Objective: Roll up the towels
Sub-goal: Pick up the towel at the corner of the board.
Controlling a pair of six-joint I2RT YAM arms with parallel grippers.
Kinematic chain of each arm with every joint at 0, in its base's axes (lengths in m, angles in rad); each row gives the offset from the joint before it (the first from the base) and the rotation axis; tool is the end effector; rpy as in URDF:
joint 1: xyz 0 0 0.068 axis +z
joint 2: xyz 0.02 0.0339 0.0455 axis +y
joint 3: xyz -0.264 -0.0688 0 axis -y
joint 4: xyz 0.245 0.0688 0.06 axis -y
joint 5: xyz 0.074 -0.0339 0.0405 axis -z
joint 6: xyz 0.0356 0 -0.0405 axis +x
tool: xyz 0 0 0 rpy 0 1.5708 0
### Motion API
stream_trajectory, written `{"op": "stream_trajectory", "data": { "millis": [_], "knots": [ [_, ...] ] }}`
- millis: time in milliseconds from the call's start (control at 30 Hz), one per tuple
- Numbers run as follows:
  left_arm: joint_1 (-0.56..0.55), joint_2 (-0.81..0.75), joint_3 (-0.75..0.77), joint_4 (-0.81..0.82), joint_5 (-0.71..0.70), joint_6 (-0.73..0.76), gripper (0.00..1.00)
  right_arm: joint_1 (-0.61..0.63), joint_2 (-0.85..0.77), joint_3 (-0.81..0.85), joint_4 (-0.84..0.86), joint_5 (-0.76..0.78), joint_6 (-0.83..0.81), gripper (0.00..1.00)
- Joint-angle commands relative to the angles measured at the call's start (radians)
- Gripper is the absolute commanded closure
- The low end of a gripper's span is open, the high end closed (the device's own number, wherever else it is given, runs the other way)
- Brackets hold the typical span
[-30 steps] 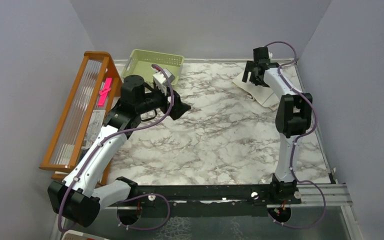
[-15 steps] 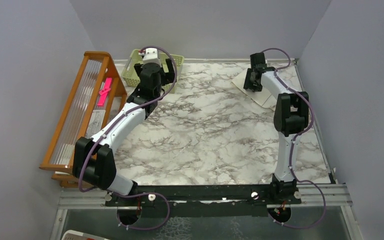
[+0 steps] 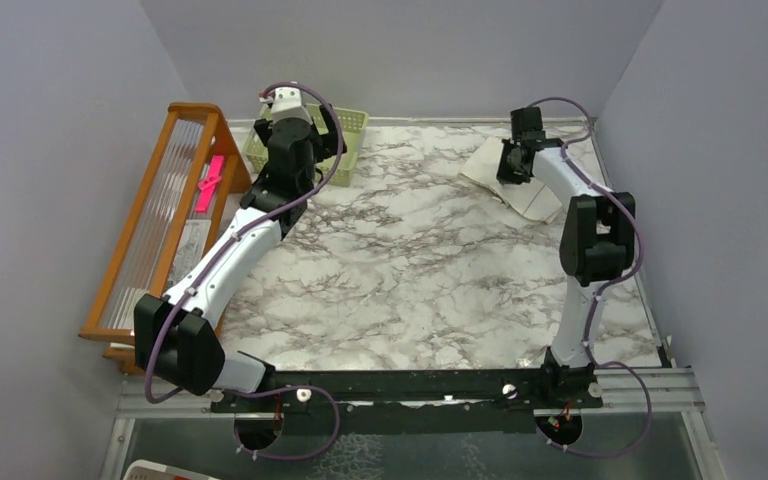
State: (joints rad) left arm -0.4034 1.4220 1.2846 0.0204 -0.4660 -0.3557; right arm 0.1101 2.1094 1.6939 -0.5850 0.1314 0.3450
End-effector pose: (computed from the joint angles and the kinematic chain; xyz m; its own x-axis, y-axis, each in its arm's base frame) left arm 0.3161 -0.1175 0.3881 -0.0798 -0.3042 -0.9493 -0.0934 0.9504 -0.2967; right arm 0.4605 0.0462 0.2041 -0.8004 0.2488 -0.5454 0.2466 0.9659 0.0788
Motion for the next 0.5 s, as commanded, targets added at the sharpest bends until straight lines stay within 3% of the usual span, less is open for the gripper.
{"op": "stream_trajectory", "data": {
  "millis": [0, 167, 467],
  "knots": [
    [-0.005, -0.117, -0.134, 0.044, 0.162, 0.023, 0.00, 0.002, -0.254, -0.094, 0.074, -0.079, -0.036, 0.99],
    [-0.005, -0.239, -0.259, 0.038, 0.283, 0.003, 0.00, 0.013, -0.464, -0.068, 0.032, -0.162, -0.047, 0.99],
    [-0.014, -0.421, -0.422, 0.028, 0.472, -0.029, 0.00, 0.115, -0.568, 0.344, -0.166, -0.459, 0.018, 0.99]
  ]
}}
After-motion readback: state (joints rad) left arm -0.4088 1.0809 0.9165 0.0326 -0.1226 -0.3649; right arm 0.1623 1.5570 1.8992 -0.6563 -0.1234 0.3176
